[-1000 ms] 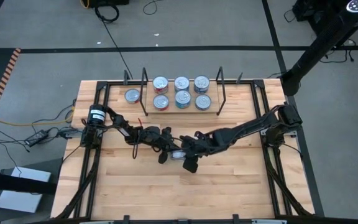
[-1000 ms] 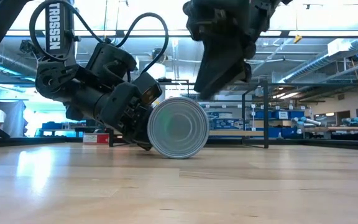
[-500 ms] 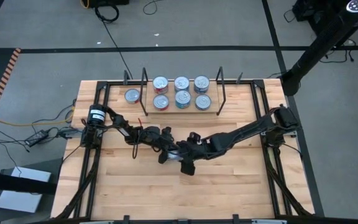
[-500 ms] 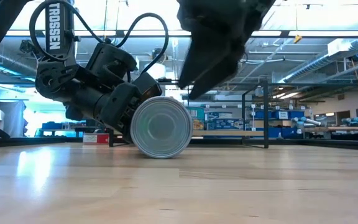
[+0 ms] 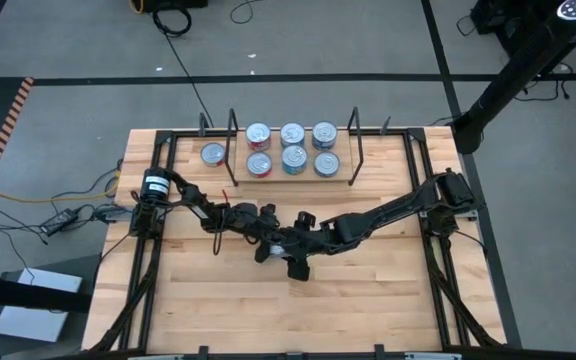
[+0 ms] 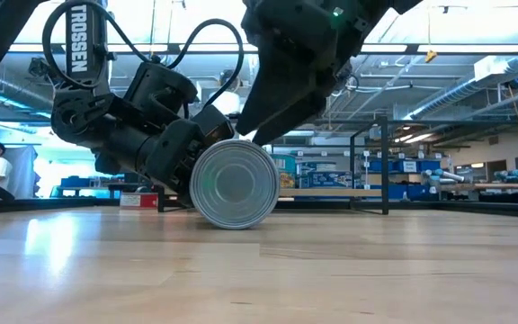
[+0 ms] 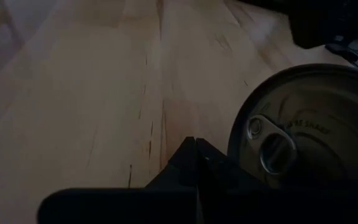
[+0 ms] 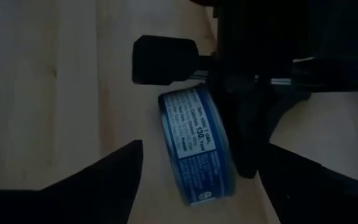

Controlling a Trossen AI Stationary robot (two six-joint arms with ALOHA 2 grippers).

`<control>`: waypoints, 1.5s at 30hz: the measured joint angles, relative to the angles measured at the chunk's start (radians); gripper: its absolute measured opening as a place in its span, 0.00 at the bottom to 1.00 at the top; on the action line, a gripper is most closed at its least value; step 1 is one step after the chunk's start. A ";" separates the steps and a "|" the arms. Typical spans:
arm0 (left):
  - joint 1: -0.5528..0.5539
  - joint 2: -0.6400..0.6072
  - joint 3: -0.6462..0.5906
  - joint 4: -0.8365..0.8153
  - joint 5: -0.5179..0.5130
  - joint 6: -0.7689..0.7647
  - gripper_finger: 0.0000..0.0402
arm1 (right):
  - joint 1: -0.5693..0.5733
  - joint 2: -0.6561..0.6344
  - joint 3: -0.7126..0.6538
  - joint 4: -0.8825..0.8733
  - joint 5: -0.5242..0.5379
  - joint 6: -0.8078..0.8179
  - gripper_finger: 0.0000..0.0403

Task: Stack canned seafood by type on shelf
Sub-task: Stack the blue tuna can on top of the other blue tuna can

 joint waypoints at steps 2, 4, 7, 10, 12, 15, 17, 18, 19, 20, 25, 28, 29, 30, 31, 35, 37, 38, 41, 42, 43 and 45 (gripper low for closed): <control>-0.002 0.000 0.000 0.000 0.000 0.000 0.00 | -0.008 0.002 -0.002 0.004 -0.021 -0.007 0.77; -0.002 0.000 0.000 0.000 0.000 0.000 0.00 | -0.014 0.015 -0.004 0.011 -0.034 -0.012 0.76; -0.002 0.000 0.000 0.000 0.000 0.000 0.00 | -0.020 0.040 -0.006 0.032 -0.074 -0.033 0.74; -0.002 0.000 0.000 0.000 0.001 -0.001 0.00 | -0.020 0.063 -0.006 0.038 -0.091 -0.032 0.72; -0.002 0.000 0.000 0.004 0.001 -0.008 0.00 | -0.020 0.066 -0.006 0.045 -0.091 -0.021 0.70; -0.002 0.000 0.000 0.003 0.000 -0.015 0.00 | -0.020 0.065 -0.006 0.061 -0.088 -0.004 0.65; -0.002 0.000 0.000 0.003 0.000 -0.017 0.00 | -0.020 0.064 -0.006 0.059 -0.080 -0.005 0.60; -0.002 0.000 0.000 0.003 0.000 -0.017 0.00 | -0.020 0.064 -0.006 0.065 -0.079 -0.005 0.58; -0.002 0.000 0.000 0.004 0.000 -0.017 0.00 | -0.020 0.063 -0.006 0.070 -0.079 -0.005 0.54; -0.002 0.000 0.000 0.005 0.000 -0.019 0.00 | -0.020 0.062 -0.006 0.068 -0.079 -0.004 0.51; -0.002 0.000 0.000 0.007 0.000 -0.021 0.00 | -0.028 0.061 -0.006 0.070 -0.086 -0.006 0.37; 0.000 0.001 -0.001 0.020 0.001 -0.027 0.00 | -0.029 0.060 -0.004 0.066 -0.089 -0.006 0.37; 0.004 0.001 -0.001 0.031 0.001 -0.033 0.00 | -0.029 0.060 0.001 0.059 -0.086 -0.006 0.37; 0.008 0.001 -0.002 0.044 0.002 -0.045 0.00 | -0.028 0.060 0.005 0.050 -0.083 -0.006 0.37; 0.014 0.002 -0.002 0.058 0.002 -0.054 0.00 | -0.028 0.060 0.010 0.038 -0.079 -0.005 0.37; 0.048 0.003 -0.022 0.149 0.001 -0.099 0.00 | -0.028 0.052 0.053 -0.037 -0.071 -0.005 0.37; 0.069 0.003 -0.052 0.218 0.001 -0.123 0.00 | -0.025 0.039 0.083 -0.095 -0.055 -0.008 0.37; 0.081 0.003 -0.070 0.260 -0.001 -0.135 0.00 | -0.023 0.032 0.102 -0.130 -0.042 -0.017 0.37; 0.115 0.002 -0.133 0.405 -0.019 -0.181 0.00 | -0.016 0.012 0.154 -0.244 0.007 -0.052 0.37; 0.126 0.002 -0.157 0.443 -0.021 -0.192 0.00 | -0.014 0.005 0.171 -0.289 0.026 -0.062 0.37; 0.133 0.002 -0.177 0.474 -0.026 -0.204 0.00 | -0.014 -0.003 0.191 -0.332 0.047 -0.073 0.37; 0.145 -0.001 -0.210 0.485 -0.026 -0.212 0.00 | -0.014 -0.026 0.227 -0.415 0.098 -0.093 0.37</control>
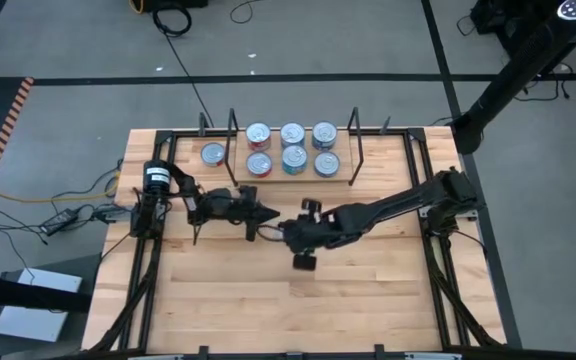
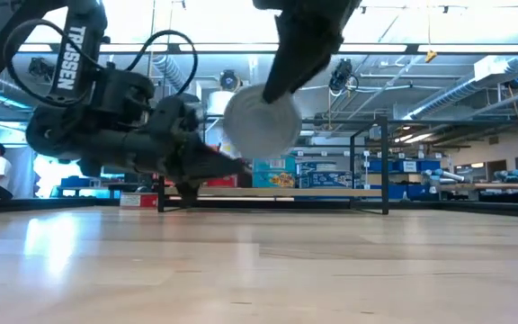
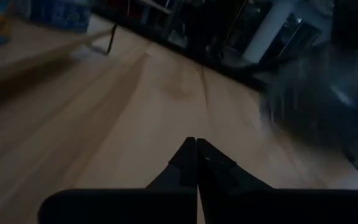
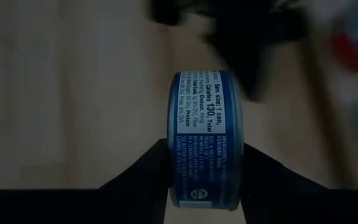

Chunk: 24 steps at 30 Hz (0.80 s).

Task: Stack canned seafood by type on shelf
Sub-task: Stack the blue tuna can on top of the other blue tuna can

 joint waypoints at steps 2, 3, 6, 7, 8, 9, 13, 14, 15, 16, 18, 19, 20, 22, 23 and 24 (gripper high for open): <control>0.003 -0.006 -0.027 -0.002 0.000 -0.002 0.00 | -0.005 -0.027 0.029 -0.093 0.072 -0.024 0.37; 0.003 -0.007 -0.037 0.000 0.000 -0.002 0.00 | -0.010 -0.037 0.042 -0.141 0.114 -0.037 0.37; 0.000 -0.008 -0.056 0.000 0.001 -0.002 0.00 | -0.030 -0.076 0.058 -0.258 0.253 -0.065 0.37; -0.002 -0.008 -0.059 0.001 0.000 -0.001 0.00 | -0.039 -0.091 0.058 -0.288 0.296 -0.072 0.37; -0.004 -0.008 -0.060 0.001 0.001 0.001 0.00 | -0.052 -0.103 0.058 -0.318 0.336 -0.083 0.37; -0.005 -0.008 -0.059 0.000 0.001 0.003 0.00 | -0.066 -0.114 0.058 -0.345 0.376 -0.096 0.37; -0.006 -0.008 -0.051 -0.003 0.001 0.004 0.00 | -0.134 -0.135 0.032 -0.378 0.452 -0.192 0.37; -0.006 -0.008 -0.049 -0.003 0.001 0.007 0.00 | -0.153 -0.135 0.029 -0.371 0.452 -0.222 0.37; -0.006 -0.008 -0.045 -0.003 0.001 0.007 0.00 | -0.173 -0.135 0.024 -0.363 0.452 -0.255 0.37; -0.006 -0.008 -0.041 -0.003 0.001 0.007 0.00 | -0.192 -0.132 0.016 -0.352 0.453 -0.293 0.38; -0.006 -0.008 -0.035 -0.004 0.001 0.007 0.00 | -0.229 -0.127 -0.008 -0.308 0.455 -0.360 0.38; -0.007 -0.008 -0.030 -0.007 0.001 0.008 0.00 | -0.248 -0.126 -0.027 -0.283 0.454 -0.389 0.38; -0.007 -0.008 -0.026 -0.010 0.001 0.008 0.00 | -0.264 -0.125 -0.047 -0.263 0.452 -0.414 0.38; -0.008 -0.008 -0.025 -0.012 0.000 0.008 0.00 | -0.294 -0.125 -0.083 -0.220 0.442 -0.459 0.38; -0.010 -0.008 -0.020 -0.013 0.000 0.008 0.00 | -0.306 -0.125 -0.099 -0.200 0.441 -0.480 0.38; -0.011 -0.008 -0.019 -0.010 0.000 0.009 0.00 | -0.317 -0.125 -0.116 -0.186 0.441 -0.502 0.38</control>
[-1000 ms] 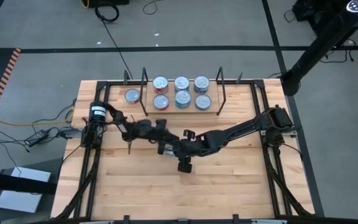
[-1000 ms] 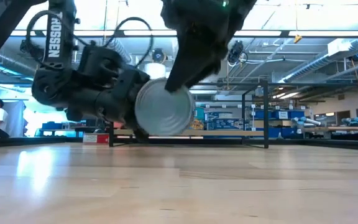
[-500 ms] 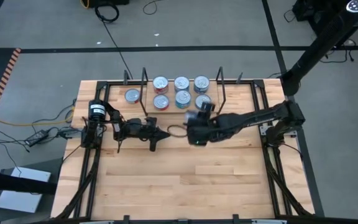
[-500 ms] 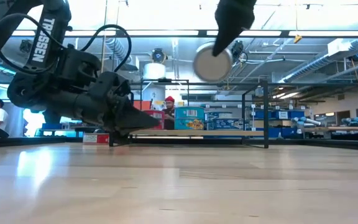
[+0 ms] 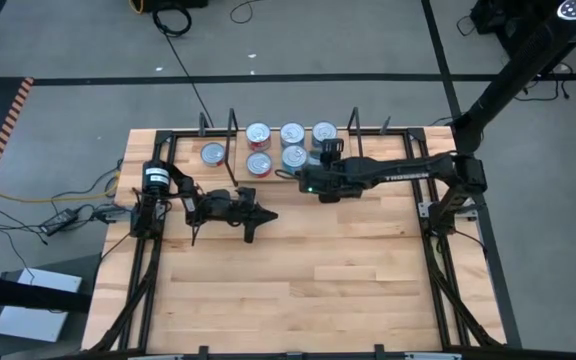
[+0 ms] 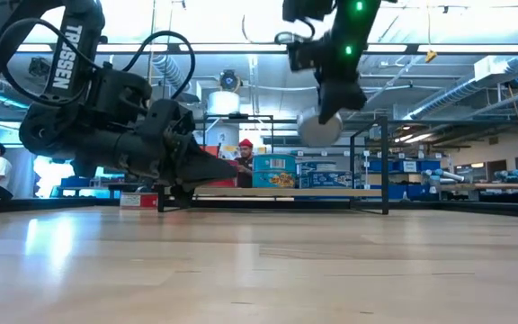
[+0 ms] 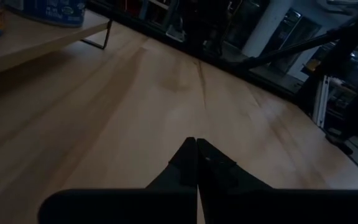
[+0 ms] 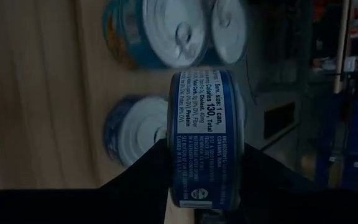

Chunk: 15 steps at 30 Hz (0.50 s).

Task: Stack canned seafood by type on shelf
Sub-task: Stack the blue tuna can on top of the other blue tuna can

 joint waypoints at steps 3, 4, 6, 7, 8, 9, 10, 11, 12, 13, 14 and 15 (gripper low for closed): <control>-0.001 0.000 0.000 -0.005 0.000 0.000 0.00 | -0.028 0.000 -0.050 0.055 -0.021 -0.049 0.38; 0.000 0.000 0.000 -0.005 0.000 0.000 0.00 | -0.036 0.000 -0.065 0.074 -0.022 -0.063 0.38; 0.000 0.000 0.000 -0.008 0.000 0.000 0.00 | -0.050 0.000 -0.087 0.091 -0.023 -0.082 0.38; 0.000 0.000 0.000 -0.010 0.000 0.000 0.00 | -0.057 0.000 -0.096 0.104 -0.023 -0.088 0.38; -0.001 0.000 0.000 -0.011 0.000 0.000 0.00 | -0.062 0.000 -0.106 0.120 -0.023 -0.093 0.38; -0.001 0.000 0.000 -0.011 0.000 0.000 0.00 | -0.067 0.000 -0.114 0.131 -0.022 -0.096 0.38; -0.001 0.000 0.000 -0.015 0.000 0.000 0.00 | -0.073 0.000 -0.121 0.136 -0.022 -0.097 0.38; -0.001 0.000 0.000 -0.017 0.000 0.000 0.00 | -0.079 0.000 -0.126 0.135 -0.021 -0.098 0.38; -0.001 0.000 0.000 -0.018 0.000 0.000 0.00 | -0.085 0.000 -0.132 0.138 -0.021 -0.099 0.38; -0.001 0.000 0.000 -0.018 0.000 0.000 0.00 | -0.090 0.000 -0.139 0.147 -0.021 -0.099 0.38; -0.001 0.000 0.000 -0.018 0.000 0.000 0.00 | -0.095 0.000 -0.145 0.154 -0.021 -0.099 0.38; -0.001 0.000 0.000 -0.019 0.000 0.000 0.00 | -0.099 0.000 -0.151 0.156 -0.021 -0.099 0.38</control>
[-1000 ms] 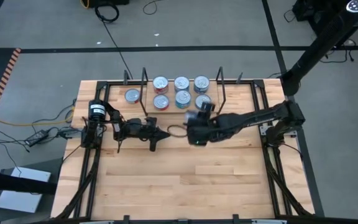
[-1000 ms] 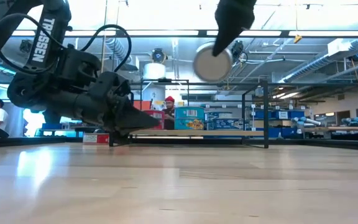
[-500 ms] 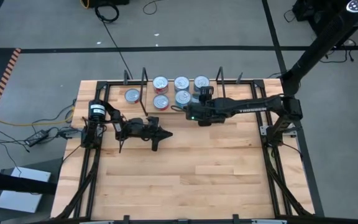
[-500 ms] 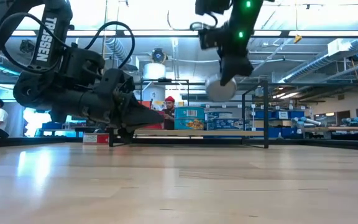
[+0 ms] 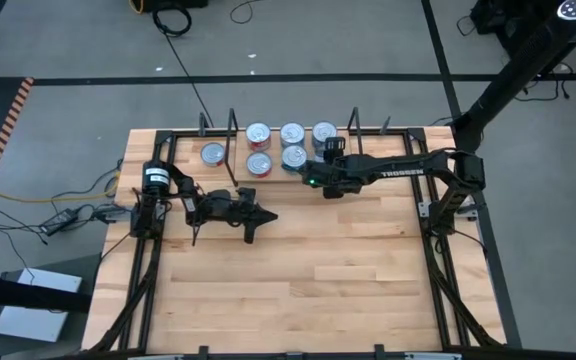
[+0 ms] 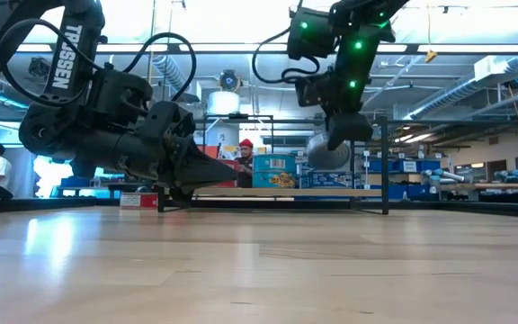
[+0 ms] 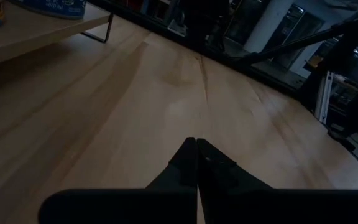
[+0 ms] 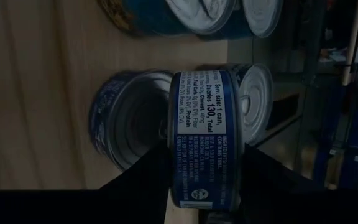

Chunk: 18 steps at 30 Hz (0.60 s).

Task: Stack canned seafood by type on shelf
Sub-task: Stack the blue tuna can on top of the other blue tuna can

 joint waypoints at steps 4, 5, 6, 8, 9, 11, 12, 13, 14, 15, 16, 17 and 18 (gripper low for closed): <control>0.000 0.000 0.000 -0.002 0.000 0.000 0.00 | -0.014 0.000 -0.003 0.005 -0.037 0.007 0.39; 0.000 0.000 0.000 -0.003 0.000 0.000 0.00 | -0.016 0.000 -0.003 0.006 -0.043 0.007 0.39; 0.000 0.000 0.000 -0.003 0.000 0.000 0.00 | -0.019 0.000 -0.003 0.006 -0.053 0.008 0.40; 0.000 0.000 0.000 -0.003 0.008 0.000 0.00 | -0.023 0.000 -0.002 0.006 -0.064 0.008 0.42; 0.000 0.000 0.000 -0.003 0.014 0.000 0.00 | -0.024 0.000 -0.002 0.006 -0.071 0.008 0.43; 0.000 0.000 0.000 -0.006 0.027 0.000 0.00 | -0.026 0.000 -0.002 0.004 -0.106 0.008 0.46; 0.000 0.000 0.000 -0.008 0.031 0.000 0.00 | -0.026 0.000 -0.002 0.003 -0.115 0.009 0.47; 0.000 0.000 0.000 -0.009 0.033 0.000 0.00 | -0.025 0.001 -0.003 0.002 -0.126 0.009 0.48; 0.000 0.000 0.000 -0.010 0.034 0.000 0.00 | -0.025 0.001 -0.003 0.002 -0.139 0.009 0.49; 0.000 0.000 0.000 -0.010 0.035 0.000 0.00 | -0.025 0.001 -0.003 0.003 -0.152 0.012 0.51; 0.000 0.000 0.000 -0.010 0.035 0.000 0.00 | -0.025 0.001 -0.003 0.002 -0.164 0.017 0.52; 0.000 0.000 0.000 -0.010 0.035 0.000 0.00 | -0.025 0.001 -0.003 0.001 -0.173 0.022 0.53; 0.000 0.000 0.000 -0.010 0.035 0.000 0.00 | -0.025 0.001 -0.003 0.001 -0.181 0.026 0.55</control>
